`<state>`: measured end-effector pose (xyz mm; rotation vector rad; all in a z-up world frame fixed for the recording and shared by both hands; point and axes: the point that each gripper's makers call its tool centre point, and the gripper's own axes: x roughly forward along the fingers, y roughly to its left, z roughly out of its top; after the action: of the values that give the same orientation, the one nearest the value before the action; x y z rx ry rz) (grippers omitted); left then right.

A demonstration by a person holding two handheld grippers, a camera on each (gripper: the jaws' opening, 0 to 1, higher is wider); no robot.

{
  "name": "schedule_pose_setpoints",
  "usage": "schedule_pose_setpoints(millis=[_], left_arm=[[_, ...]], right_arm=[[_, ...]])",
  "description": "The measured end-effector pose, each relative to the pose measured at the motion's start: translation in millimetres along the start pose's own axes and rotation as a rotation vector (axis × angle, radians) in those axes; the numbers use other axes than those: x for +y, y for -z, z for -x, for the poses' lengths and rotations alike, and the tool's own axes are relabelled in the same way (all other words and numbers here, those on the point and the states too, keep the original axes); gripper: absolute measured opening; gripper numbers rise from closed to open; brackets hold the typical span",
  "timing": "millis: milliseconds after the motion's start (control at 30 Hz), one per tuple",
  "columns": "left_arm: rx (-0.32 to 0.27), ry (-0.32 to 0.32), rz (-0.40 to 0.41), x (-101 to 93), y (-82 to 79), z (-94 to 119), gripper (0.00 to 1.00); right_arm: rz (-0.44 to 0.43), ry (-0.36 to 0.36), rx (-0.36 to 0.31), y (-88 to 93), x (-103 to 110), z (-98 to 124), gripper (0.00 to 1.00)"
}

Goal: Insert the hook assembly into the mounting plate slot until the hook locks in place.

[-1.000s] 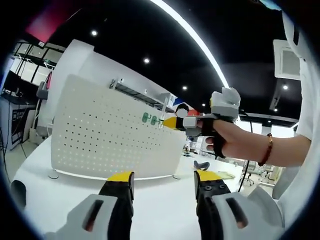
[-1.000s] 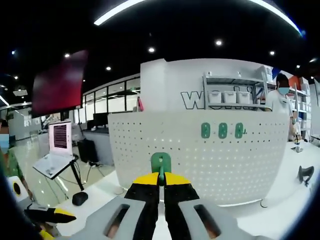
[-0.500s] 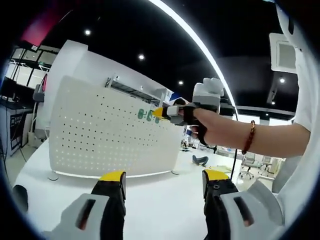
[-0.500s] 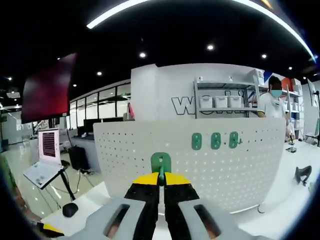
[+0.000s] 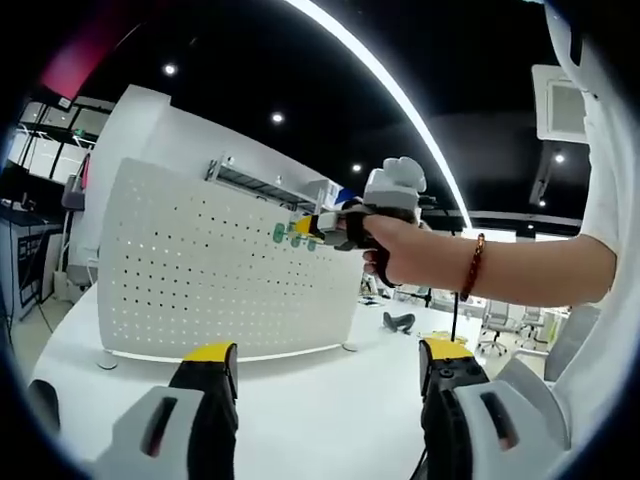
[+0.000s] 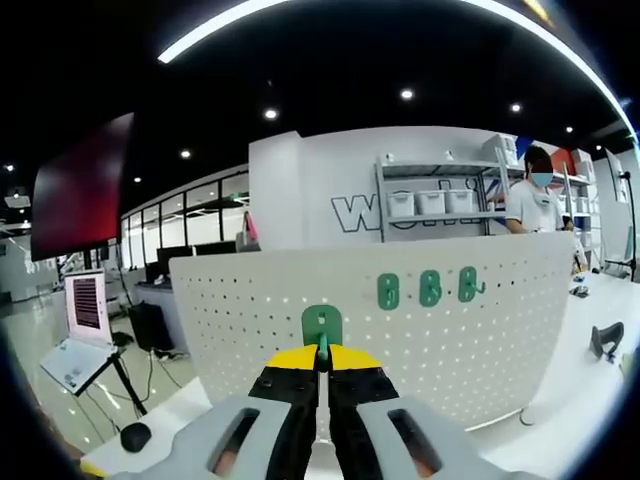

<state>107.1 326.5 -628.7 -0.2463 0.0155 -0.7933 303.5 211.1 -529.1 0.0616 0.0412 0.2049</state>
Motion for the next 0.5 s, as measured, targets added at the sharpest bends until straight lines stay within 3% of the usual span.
schedule_pose_setpoints(millis=[500], left_arm=[[-0.008,-0.017,-0.006,9.5,-1.6,5,0.82]], right_arm=[[-0.005,0.027,0.002,-2.6,-6,-23,0.01]])
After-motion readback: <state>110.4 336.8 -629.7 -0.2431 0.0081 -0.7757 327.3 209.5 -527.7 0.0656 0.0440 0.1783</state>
